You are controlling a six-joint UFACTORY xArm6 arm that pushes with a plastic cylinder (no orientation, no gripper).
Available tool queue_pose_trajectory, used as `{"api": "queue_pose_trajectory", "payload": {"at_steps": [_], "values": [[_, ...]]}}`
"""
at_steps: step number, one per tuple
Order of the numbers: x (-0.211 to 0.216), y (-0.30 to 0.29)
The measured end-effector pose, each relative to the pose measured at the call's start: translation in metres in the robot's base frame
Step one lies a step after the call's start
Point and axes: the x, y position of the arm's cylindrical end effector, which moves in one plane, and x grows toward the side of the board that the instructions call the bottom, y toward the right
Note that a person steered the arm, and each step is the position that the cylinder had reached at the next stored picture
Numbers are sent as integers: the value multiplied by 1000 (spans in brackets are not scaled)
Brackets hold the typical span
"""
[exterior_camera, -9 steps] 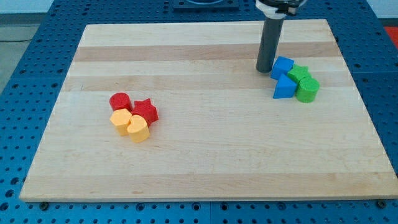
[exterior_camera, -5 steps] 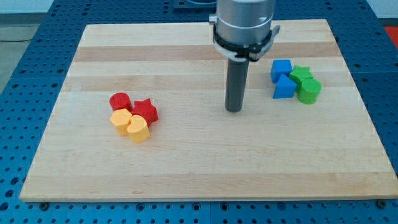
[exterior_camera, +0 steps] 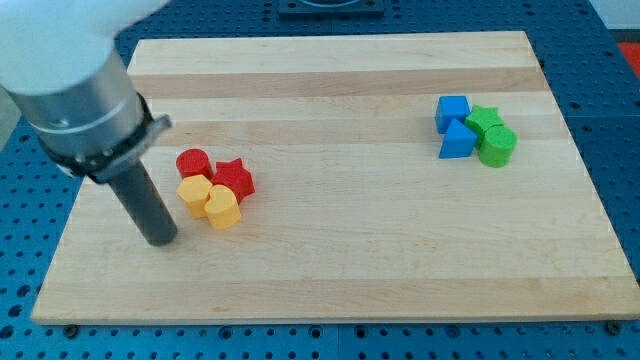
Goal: Place the yellow blocks and red blocks diagonal to each other
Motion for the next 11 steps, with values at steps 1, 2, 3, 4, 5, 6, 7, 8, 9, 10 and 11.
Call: {"api": "queue_pose_trajectory", "payload": {"at_steps": [1, 2, 3, 4, 5, 6, 7, 8, 9, 10, 11], "values": [[-35, -7], [-43, 21], [-43, 68], [-67, 71], [-76, 85], [-54, 101], [-33, 114], [-29, 151], [-29, 166], [-29, 190], [-29, 195]]}}
